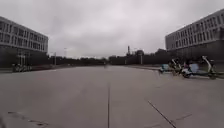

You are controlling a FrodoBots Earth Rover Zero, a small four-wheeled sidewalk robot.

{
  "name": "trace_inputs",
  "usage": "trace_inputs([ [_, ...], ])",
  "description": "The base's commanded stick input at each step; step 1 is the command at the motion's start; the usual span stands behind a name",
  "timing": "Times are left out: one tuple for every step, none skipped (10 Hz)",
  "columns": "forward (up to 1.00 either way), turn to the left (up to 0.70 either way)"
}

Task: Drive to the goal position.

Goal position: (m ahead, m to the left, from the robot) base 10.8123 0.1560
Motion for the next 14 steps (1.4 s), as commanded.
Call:
trace_inputs([
  [1.0, 0.0],
  [1.0, 0.0],
  [1.0, 0.0],
  [1.0, 0.0],
  [1.0, 0.0],
  [1.0, 0.0],
  [1.0, 0.0],
  [1.0, 0.0],
  [1.0, 0.0],
  [1.0, 0.0],
  [1.0, 0.0],
  [1.0, 0.0],
  [1.0, 0.0],
  [1.0, 0.0],
])
